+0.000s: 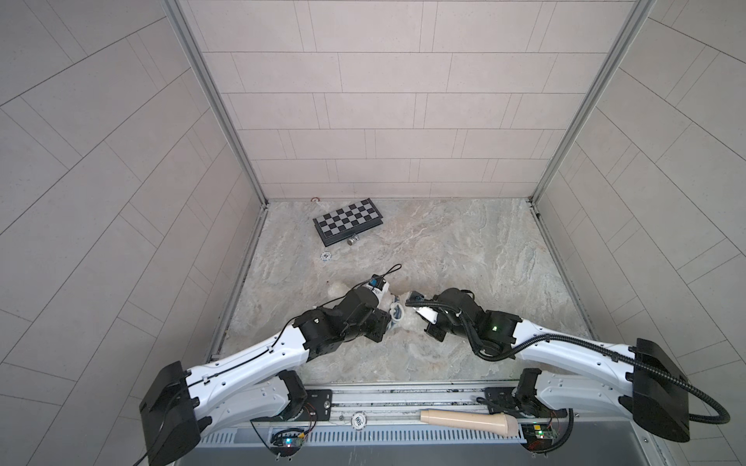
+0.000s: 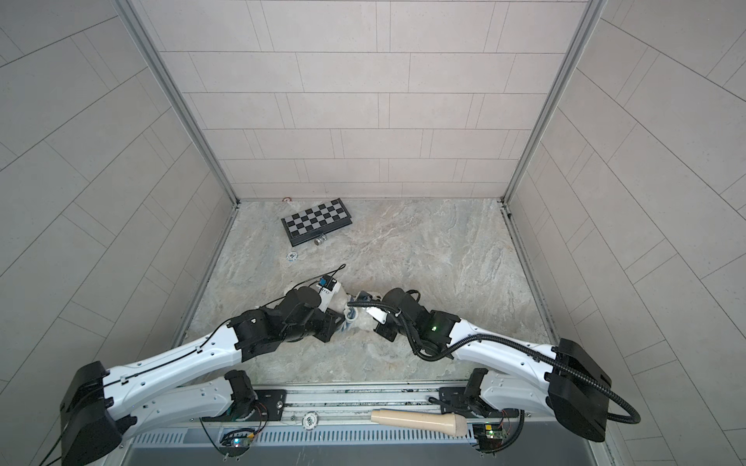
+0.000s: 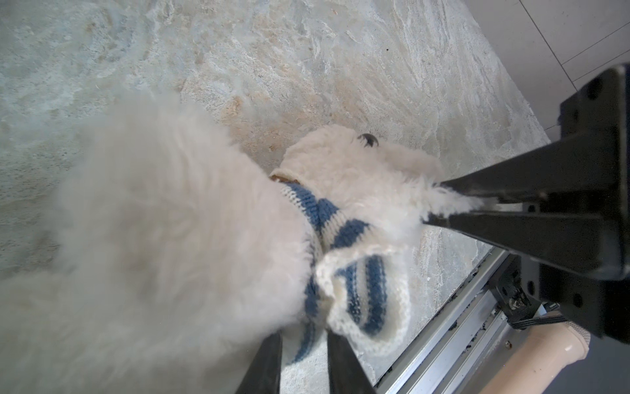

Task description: Dress the teddy bear

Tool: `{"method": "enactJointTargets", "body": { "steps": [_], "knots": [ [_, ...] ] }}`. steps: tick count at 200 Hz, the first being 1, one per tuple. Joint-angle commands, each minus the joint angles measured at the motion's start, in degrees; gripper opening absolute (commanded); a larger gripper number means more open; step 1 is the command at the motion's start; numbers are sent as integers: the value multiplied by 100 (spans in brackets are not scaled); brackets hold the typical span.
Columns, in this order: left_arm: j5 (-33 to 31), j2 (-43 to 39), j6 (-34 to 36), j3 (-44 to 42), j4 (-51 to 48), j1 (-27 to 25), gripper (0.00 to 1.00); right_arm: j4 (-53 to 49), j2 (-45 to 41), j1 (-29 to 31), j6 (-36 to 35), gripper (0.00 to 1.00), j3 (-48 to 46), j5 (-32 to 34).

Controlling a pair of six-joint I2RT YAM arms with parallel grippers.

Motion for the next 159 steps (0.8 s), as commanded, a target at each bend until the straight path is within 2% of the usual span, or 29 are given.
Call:
{"method": "enactJointTargets", "body": {
  "steps": [1,102,116,139,159],
  "knots": [
    [-112,53,44,273,134,-53,28,167,-93,62,52,0,-28,22],
    [-569,582,186,581,-85,-170,19,181,-94,210,41,0,-25,160],
    [-658,603,232,584,-138,-244,21,188,-94,213,41,0,-25,166],
    [-641,496,241,501,-106,-305,33,189,-67,215,41,0,-24,168],
    [-642,255,226,381,-94,-309,34,190,-93,214,49,0,-22,200]
  ]
}}
